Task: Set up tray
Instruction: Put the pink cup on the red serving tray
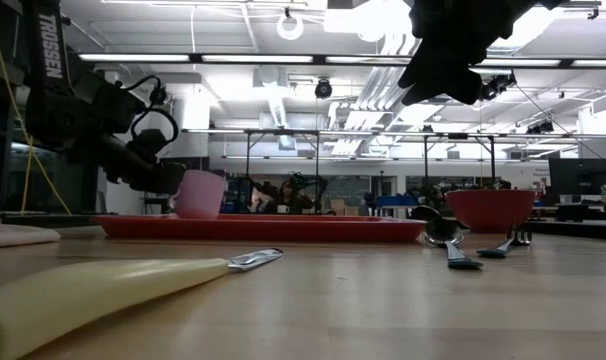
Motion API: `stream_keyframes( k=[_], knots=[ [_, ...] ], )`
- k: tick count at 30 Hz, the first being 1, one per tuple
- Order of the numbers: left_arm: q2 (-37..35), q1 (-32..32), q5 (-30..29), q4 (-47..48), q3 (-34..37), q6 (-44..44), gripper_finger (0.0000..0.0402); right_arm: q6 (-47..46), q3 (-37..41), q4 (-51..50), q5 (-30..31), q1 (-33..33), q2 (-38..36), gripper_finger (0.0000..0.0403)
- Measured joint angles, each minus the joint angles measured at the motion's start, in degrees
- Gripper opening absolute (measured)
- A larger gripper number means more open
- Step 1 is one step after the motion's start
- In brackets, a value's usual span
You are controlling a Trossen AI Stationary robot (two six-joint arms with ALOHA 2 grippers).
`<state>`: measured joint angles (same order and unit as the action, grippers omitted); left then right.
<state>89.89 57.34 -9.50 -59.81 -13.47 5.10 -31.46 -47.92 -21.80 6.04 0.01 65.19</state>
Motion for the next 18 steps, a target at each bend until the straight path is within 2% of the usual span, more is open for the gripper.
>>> stream_keyframes(
  k=[18],
  knots=[
    [0.0,0.0,1.18,-0.04,0.02,-1.22,0.0068,0.39,0.0,-0.02,-0.26,0.0,0.0,0.0124]
  ],
)
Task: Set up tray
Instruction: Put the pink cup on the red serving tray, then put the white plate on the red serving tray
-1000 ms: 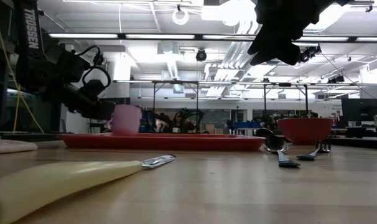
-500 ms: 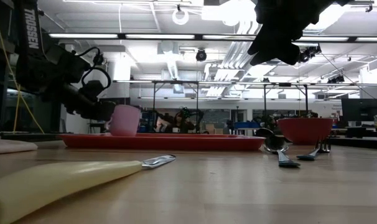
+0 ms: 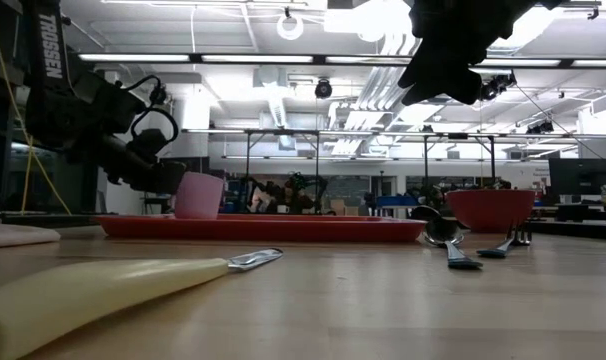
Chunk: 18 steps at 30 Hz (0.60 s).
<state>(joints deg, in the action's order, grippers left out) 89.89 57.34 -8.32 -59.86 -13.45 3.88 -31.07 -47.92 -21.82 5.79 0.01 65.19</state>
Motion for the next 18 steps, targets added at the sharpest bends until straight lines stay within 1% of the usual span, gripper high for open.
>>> stream_keyframes(
  k=[6,10,13,18],
  knots=[
    [0.0,0.0,-0.02,0.0,0.0,-1.13,0.0069,0.09,0.0,-0.17,0.02,0.0,0.0,0.0124],
    [0.0,0.0,-0.02,-0.05,0.0,-1.18,0.0078,0.19,0.0,-0.17,0.02,0.0,0.0,0.0124],
    [0.0,0.0,-0.02,-0.18,0.0,-1.21,0.0096,0.51,0.0,-0.17,0.02,0.0,0.0,0.0124],
    [0.0,0.01,1.15,-0.22,0.0,-1.26,0.0143,1.12,0.0,-0.17,0.04,0.0,0.0,0.0124]
  ],
)
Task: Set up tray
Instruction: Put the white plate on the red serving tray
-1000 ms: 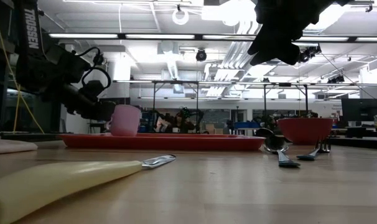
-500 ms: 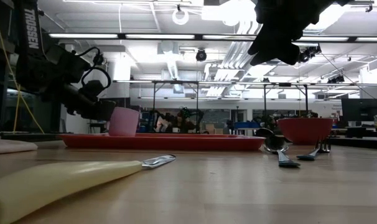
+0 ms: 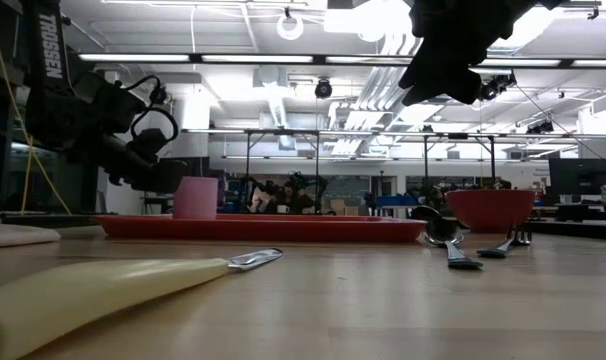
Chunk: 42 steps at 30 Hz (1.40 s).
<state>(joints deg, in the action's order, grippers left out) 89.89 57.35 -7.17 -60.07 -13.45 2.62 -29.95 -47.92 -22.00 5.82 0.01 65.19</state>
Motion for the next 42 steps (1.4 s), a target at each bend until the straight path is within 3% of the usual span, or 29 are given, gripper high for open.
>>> stream_keyframes(
  k=[7,14,20,27,38,42],
  knots=[
    [-0.12,0.0,-1.96,-0.09,0.0,0.01,0.0197,0.0,0.02,0.0,0.0,0.0,0.0,0.0124],
    [-3.92,0.02,-2.85,0.81,0.02,0.6,0.022,0.0,0.02,0.0,0.0,0.0,0.0,0.0124],
    [-11.64,0.02,-3.05,5.16,0.07,0.63,0.0225,-0.15,0.09,0.0,0.0,0.0,0.0,0.0124],
    [-26.3,0.02,-2.11,16.78,0.07,0.62,0.0225,-0.2,0.09,0.0,0.3,0.0,0.0,0.0124],
    [-46.31,-0.09,20.81,23.87,0.07,-2.72,0.0228,-0.04,0.09,0.01,2.4,0.0,0.0,0.0124],
    [-50.91,-3.08,23.4,23.85,0.07,-3.54,0.0229,-0.04,0.09,0.02,2.38,0.0,0.0,0.0124]
  ],
)
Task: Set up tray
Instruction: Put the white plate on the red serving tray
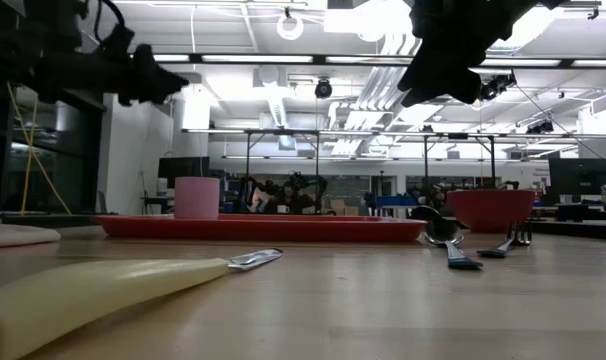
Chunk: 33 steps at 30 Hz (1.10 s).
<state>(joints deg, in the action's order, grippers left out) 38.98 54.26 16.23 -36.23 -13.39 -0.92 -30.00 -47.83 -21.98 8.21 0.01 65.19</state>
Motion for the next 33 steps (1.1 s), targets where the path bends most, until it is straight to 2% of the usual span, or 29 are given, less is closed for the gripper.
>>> stream_keyframes(
  k=[6,19,28,33],
  knots=[
    [-3.59,-8.25,-4.61,0.58,0.0,0.6,0.023,-0.05,0.0,0.0,0.01,0.0,0.0,0.0124],
    [-3.99,-25.73,-15.73,0.82,-0.02,5.33,0.023,-4.75,0.0,0.02,0.0,0.0,0.0,0.0124],
    [-3.99,-36.4,-19.4,0.83,-0.16,5.8,0.023,-4.66,-0.02,0.02,-0.01,0.0,0.0,0.0124],
    [-3.91,-42.56,-25.46,9.01,-4.92,8.89,0.023,-4.66,-0.02,0.03,-0.17,0.0,0.0,0.0124]
  ],
)
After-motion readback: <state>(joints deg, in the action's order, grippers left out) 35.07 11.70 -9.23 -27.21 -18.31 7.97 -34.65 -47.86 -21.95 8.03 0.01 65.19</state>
